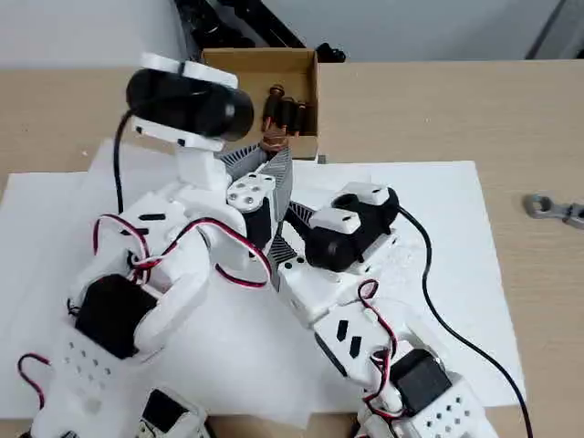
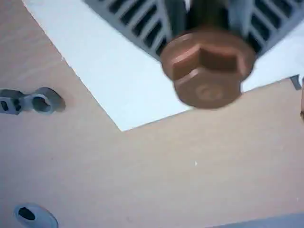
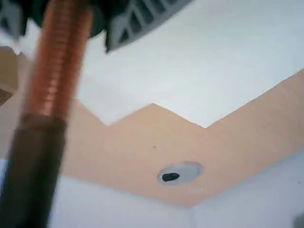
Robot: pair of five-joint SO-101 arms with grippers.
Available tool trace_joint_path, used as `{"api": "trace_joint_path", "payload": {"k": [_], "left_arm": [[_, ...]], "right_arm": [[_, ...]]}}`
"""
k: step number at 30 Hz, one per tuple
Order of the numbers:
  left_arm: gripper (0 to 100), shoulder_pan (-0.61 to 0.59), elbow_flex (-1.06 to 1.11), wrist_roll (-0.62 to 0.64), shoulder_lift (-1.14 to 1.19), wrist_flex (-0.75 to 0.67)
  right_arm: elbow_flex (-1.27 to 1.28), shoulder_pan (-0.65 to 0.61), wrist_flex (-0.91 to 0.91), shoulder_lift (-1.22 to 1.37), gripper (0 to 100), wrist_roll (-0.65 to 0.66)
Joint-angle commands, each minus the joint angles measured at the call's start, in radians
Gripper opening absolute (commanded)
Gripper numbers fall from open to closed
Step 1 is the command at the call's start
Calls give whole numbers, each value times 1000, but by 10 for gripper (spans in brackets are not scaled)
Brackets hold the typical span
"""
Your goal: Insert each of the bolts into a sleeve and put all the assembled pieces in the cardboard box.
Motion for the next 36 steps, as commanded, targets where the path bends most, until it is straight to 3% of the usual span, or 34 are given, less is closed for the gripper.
{"api": "trace_joint_path", "payload": {"k": [1, 36], "left_arm": [[5, -28, -5, -11, -18, -54], [5, -29, 5, -3, -18, -37]], "right_arm": [[-14, -12, -25, -1, 2, 12], [-14, -12, -24, -1, 2, 12]]}}
